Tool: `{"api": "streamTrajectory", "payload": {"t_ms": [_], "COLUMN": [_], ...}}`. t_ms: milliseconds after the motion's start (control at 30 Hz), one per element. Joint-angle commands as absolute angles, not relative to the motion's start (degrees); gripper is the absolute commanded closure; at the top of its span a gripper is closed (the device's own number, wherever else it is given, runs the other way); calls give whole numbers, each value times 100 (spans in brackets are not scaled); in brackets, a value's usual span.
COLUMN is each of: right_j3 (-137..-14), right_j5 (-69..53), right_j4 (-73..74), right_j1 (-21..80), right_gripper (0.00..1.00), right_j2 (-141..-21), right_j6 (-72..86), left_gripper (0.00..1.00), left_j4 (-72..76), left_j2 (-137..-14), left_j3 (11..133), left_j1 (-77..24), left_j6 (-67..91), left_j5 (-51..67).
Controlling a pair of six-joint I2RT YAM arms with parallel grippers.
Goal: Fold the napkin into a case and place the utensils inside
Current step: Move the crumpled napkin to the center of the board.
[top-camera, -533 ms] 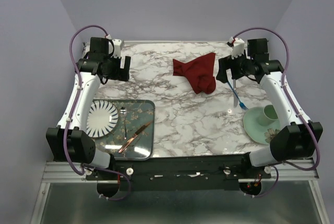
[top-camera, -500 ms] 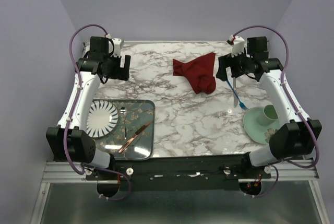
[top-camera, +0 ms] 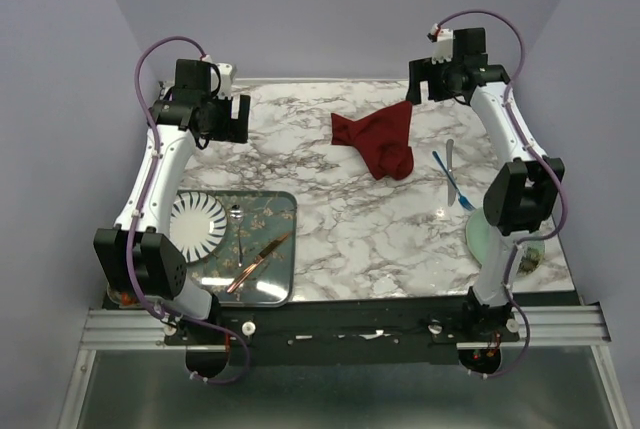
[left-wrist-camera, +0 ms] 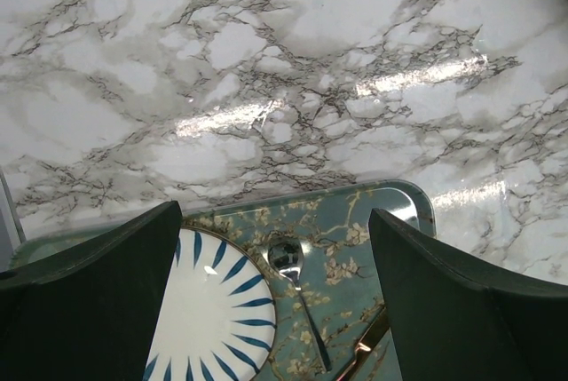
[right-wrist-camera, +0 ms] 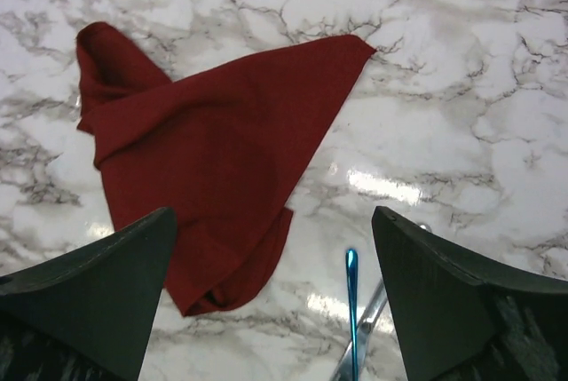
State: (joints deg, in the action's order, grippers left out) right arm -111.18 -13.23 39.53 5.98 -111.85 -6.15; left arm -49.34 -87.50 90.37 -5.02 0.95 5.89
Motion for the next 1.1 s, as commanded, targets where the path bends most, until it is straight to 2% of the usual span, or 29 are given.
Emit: {"api": "streamTrajectory", "payload": {"t_ms": [0,233,567,800,933,1067], "right_j3": [-12117,-13253,-13227,-13623,-13343,-13438], "right_j5": [-862,-747,-800,-1002,-1142,-1353], "right_j4": [3981,4008,4078,4692,4825,4957], "right_j1": [563,545,545,536,545,545], "right_gripper": [0,9,12,13,14,18], "right_j2": [-12171,-13411,-14045,-14414,-14396,-14537], "right_j6": [-396,-150,290,589,825,1141], "left_gripper": [1,1,1,1,1,1], "left_j4": [-4966,-5010,-5027,-5089,-5089,-5115], "left_j2": [-8859,-8938,-9123,-9386,-9492,-9632], "left_j3": [9220,9193,9228,9413,9483,9597], "left_j1": [-527,-536,-536,-536,-536,-536], "left_j6": [149,97,79,202,237,237], "left_j5": [422,255,132,106,105,88]}}
